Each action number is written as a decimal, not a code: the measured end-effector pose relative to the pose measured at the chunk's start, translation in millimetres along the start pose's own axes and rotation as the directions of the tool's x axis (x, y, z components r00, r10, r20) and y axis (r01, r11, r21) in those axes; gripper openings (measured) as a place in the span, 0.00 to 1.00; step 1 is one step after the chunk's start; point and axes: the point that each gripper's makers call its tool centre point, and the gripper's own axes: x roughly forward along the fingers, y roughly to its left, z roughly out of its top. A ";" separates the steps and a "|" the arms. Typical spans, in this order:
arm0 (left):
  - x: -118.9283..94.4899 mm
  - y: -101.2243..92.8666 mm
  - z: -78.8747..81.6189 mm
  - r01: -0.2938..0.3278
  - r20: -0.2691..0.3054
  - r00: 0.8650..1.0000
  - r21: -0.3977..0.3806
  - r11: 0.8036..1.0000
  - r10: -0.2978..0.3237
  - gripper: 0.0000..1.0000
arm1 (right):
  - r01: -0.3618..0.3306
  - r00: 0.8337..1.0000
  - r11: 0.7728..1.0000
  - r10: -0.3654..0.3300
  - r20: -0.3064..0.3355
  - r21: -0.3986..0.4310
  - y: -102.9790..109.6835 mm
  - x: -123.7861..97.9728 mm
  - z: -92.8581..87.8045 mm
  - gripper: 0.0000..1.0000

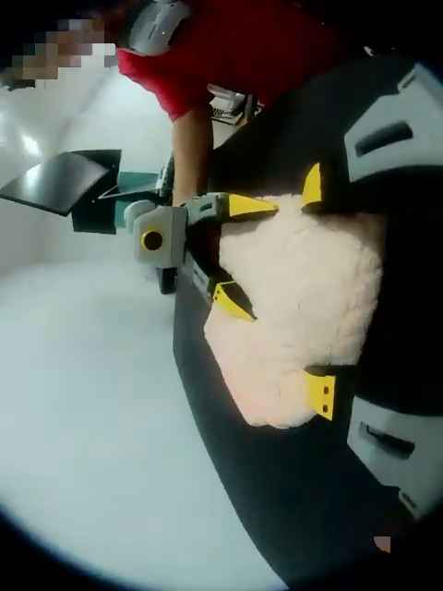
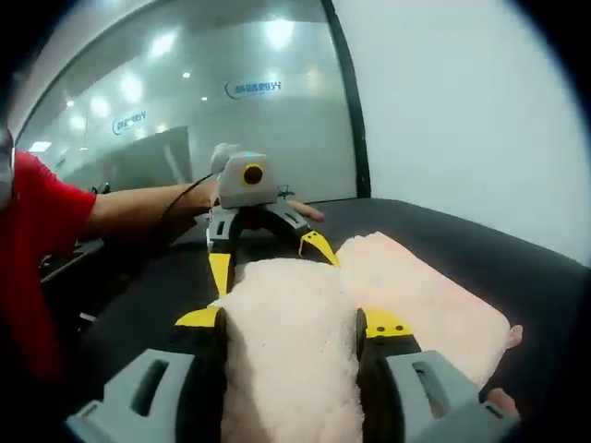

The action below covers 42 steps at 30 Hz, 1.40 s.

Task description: Fold the towel on the table until its edges align and the towel forms a compact rectangular stack.

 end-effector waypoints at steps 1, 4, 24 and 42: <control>-0.7 -0.8 2.2 -0.006 0.005 1.000 0.008 1.000 0.006 0.64 | 0.003 1.000 1.000 -0.003 0.000 0.000 0.0 -2.7 3.6 0.55; -16.8 1.2 18.8 -0.089 -0.016 0.996 -0.078 0.993 0.088 0.63 | 0.061 0.992 0.976 -0.084 0.099 0.210 -6.2 -33.9 36.3 0.51; -19.7 -3.4 -9.5 -0.250 -0.169 0.965 -0.824 0.509 0.201 0.44 | 0.465 0.827 0.379 -0.508 -0.240 0.800 -65.6 -71.2 -33.5 0.31; 21.4 -45.5 27.0 -0.174 -0.107 0.982 -0.830 0.530 0.154 0.16 | 0.462 0.842 0.476 -0.500 -0.202 0.748 -38.9 -128.1 -17.3 0.12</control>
